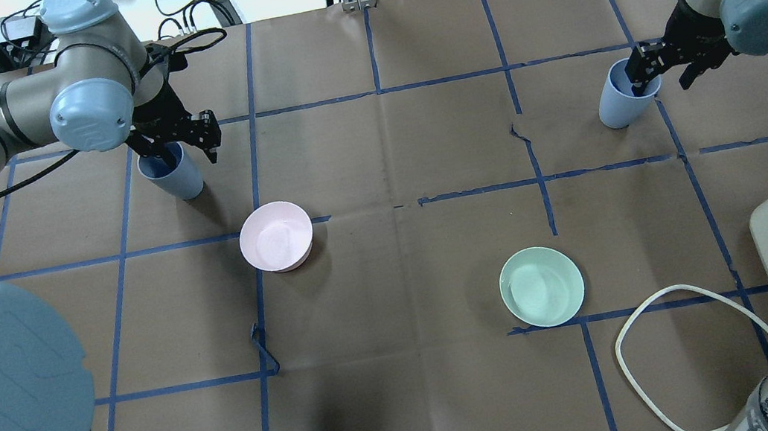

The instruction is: Stack blue cups with both arms

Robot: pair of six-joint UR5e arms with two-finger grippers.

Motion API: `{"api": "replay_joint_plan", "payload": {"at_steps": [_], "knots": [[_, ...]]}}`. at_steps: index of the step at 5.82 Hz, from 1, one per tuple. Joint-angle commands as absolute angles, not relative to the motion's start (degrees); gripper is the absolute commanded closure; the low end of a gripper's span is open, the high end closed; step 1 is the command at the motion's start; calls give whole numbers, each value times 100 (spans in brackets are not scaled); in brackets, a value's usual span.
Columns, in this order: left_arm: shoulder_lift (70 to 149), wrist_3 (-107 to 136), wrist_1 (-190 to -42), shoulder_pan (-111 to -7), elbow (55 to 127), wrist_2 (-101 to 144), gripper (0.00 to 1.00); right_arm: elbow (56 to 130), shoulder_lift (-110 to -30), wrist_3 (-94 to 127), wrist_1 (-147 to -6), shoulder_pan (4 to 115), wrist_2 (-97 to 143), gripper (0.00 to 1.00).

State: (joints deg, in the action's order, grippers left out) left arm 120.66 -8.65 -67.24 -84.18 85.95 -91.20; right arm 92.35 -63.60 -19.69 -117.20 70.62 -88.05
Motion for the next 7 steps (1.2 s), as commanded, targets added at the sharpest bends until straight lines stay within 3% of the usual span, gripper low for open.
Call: {"api": "replay_joint_plan", "payload": {"at_steps": [1,4,7], "knots": [[12059,-932,-6715,-8411,8605,-9123,93,9211,-6398,-1768,-11707,7154,-8807,94],[12015,-495,-6776,-8682,8447,-9114,96,8923,-6765,-1758,-11629,7338,-8894,93],[12321,1487,-6689,-9953,7834,-9079,96,7590,-7800,-707,-8644,7838,-9034,93]]}}
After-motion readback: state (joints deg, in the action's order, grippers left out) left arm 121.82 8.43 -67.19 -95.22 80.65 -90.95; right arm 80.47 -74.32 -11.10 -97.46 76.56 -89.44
